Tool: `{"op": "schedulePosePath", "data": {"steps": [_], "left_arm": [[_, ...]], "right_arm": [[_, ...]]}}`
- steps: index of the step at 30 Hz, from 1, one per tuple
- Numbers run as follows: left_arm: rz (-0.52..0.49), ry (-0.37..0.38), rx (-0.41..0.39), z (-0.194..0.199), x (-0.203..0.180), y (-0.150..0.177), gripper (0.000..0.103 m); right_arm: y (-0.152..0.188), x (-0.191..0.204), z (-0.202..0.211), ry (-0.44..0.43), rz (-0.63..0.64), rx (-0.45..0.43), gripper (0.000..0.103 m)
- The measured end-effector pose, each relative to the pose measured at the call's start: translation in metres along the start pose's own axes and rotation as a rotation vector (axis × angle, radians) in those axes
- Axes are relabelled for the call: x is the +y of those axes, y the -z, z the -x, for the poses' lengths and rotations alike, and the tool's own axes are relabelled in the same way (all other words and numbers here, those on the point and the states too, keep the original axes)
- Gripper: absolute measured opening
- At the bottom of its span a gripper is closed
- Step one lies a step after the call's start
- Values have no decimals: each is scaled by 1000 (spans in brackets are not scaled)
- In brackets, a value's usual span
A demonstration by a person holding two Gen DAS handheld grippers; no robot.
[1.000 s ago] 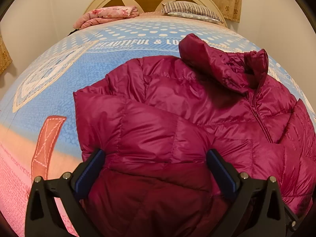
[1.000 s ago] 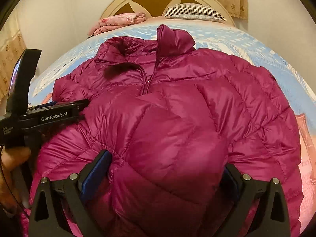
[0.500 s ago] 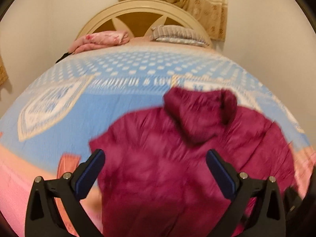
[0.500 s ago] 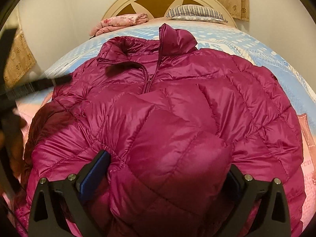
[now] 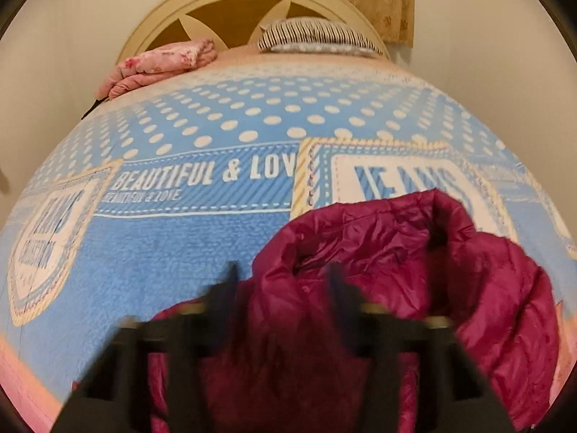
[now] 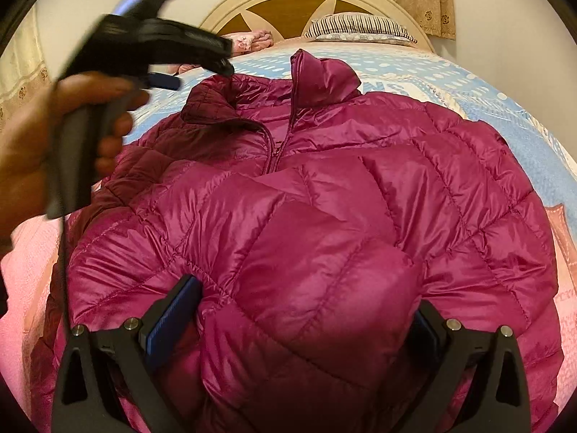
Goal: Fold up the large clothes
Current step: 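Grasp the jacket hem with the left tool, then grasp the jacket hem with the right tool while the left tool holds it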
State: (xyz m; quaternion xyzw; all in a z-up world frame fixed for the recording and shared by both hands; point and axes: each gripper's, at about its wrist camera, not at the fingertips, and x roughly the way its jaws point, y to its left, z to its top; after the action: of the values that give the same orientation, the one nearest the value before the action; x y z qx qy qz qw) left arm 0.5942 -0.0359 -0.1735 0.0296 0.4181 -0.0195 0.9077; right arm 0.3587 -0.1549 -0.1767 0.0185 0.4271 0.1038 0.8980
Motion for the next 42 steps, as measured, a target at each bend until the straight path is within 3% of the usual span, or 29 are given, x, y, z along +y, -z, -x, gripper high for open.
{"op": "schedulePosePath", "data": {"steps": [4, 7, 10, 17, 22, 24, 29, 33, 36, 38, 39, 40, 42], "left_arm": [[32, 35, -64, 21, 2, 13, 11], [-6, 15, -138, 41, -5, 30, 10], [19, 26, -161, 50, 2, 47, 10], [139, 88, -105, 22, 32, 62, 10], [192, 145, -88, 9, 41, 69, 10], [210, 171, -85, 7, 44, 69, 10], [212, 194, -79, 4, 42, 71, 10], [232, 216, -78, 3, 47, 72, 10], [236, 226, -83, 3, 48, 73, 10], [242, 235, -79, 2, 50, 73, 10], [246, 239, -78, 2, 51, 73, 10], [251, 246, -79, 2, 53, 74, 10], [263, 260, -79, 1, 55, 74, 10]], "right_arm": [[0, -2, 1, -10, -6, -4, 102], [1, -2, 2, -13, -8, -7, 102], [1, -2, 2, -14, -9, -9, 102], [1, -8, 4, -36, -26, -15, 102], [-6, -34, 16, -139, -156, -2, 102], [-22, -40, 30, -150, -178, -13, 102], [-101, -52, 48, -88, -166, -100, 102], [-162, -57, 6, -3, -151, -36, 102], [-192, -55, -34, 6, -138, 38, 102], [-200, -47, -52, 56, -103, 54, 102], [-204, -48, -60, 74, -92, 60, 98], [-205, -48, -70, 96, -75, 87, 74], [-199, -55, -78, 110, -73, 132, 38]]}}
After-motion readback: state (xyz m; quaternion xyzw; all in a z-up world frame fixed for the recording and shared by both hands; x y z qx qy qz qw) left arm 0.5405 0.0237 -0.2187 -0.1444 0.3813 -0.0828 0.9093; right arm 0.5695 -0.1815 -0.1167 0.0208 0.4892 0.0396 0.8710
